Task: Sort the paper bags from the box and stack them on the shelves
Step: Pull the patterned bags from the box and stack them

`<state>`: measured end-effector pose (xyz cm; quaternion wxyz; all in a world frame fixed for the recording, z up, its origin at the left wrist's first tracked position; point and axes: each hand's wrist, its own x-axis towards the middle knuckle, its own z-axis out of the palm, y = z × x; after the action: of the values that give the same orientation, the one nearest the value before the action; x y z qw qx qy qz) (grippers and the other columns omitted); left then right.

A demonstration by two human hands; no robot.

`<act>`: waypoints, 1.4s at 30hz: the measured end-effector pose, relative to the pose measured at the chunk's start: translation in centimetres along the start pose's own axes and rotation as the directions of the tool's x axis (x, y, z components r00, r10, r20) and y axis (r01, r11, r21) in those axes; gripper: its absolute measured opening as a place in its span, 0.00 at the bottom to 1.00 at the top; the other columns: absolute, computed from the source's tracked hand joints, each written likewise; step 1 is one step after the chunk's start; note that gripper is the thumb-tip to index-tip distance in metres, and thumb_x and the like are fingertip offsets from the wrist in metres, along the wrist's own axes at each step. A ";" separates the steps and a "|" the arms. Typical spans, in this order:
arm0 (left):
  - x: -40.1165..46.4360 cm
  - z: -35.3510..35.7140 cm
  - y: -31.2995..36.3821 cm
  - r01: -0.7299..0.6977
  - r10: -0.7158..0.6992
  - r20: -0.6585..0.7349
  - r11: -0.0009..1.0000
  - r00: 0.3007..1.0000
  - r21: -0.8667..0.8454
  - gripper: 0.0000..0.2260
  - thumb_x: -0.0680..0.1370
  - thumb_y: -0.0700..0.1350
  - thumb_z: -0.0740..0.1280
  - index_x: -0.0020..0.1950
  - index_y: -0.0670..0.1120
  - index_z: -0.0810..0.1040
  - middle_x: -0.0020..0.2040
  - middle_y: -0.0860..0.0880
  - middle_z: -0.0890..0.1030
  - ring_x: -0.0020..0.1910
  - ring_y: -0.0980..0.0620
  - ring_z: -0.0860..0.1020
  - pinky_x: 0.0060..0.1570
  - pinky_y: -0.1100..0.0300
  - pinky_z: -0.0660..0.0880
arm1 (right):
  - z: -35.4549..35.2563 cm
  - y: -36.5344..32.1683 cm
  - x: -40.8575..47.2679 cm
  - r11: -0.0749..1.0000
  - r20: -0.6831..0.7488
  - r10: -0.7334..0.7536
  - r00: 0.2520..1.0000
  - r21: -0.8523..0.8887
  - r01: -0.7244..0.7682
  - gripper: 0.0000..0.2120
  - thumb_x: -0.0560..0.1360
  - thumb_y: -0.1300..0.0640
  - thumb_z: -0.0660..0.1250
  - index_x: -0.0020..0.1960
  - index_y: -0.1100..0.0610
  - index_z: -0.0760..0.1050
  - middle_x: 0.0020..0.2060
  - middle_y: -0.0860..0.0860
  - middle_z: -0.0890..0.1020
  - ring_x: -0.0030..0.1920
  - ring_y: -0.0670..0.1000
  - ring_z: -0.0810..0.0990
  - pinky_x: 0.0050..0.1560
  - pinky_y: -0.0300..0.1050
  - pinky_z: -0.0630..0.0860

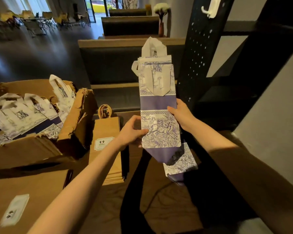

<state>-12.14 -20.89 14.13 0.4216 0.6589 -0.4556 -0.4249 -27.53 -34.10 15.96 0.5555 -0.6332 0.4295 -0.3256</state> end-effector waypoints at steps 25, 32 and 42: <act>3.5 13.1 -9.0 0.251 -0.242 -0.113 0.965 0.964 0.076 0.26 0.73 0.43 0.72 0.68 0.48 0.68 0.62 0.44 0.77 0.55 0.42 0.78 0.58 0.43 0.74 | -8.9 15.1 -1.8 0.925 0.289 0.136 0.948 -0.379 -0.018 0.34 0.73 0.63 0.70 0.74 0.54 0.59 0.65 0.51 0.75 0.64 0.49 0.73 0.61 0.43 0.69; 3.8 15.5 -10.0 0.399 -0.364 -0.215 0.905 0.906 0.149 0.21 0.74 0.45 0.71 0.65 0.48 0.72 0.54 0.44 0.82 0.50 0.46 0.81 0.46 0.56 0.77 | -8.8 18.1 -2.0 0.867 0.212 0.186 0.960 -0.495 -0.058 0.25 0.74 0.62 0.69 0.69 0.61 0.67 0.63 0.55 0.76 0.65 0.55 0.74 0.58 0.41 0.68; 4.6 17.0 -10.2 0.429 -0.342 -0.332 0.872 0.879 0.236 0.18 0.75 0.45 0.70 0.65 0.46 0.76 0.58 0.46 0.81 0.58 0.47 0.78 0.50 0.59 0.72 | -7.8 20.6 -1.6 0.828 0.230 0.419 0.878 -0.494 -0.266 0.39 0.79 0.61 0.63 0.77 0.59 0.38 0.76 0.56 0.55 0.75 0.58 0.58 0.72 0.50 0.59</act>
<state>-24.69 -25.78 -1.16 0.2818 0.8469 -0.3087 -0.3288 -38.87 -36.24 -2.81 0.5081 -0.6999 0.5019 -0.0012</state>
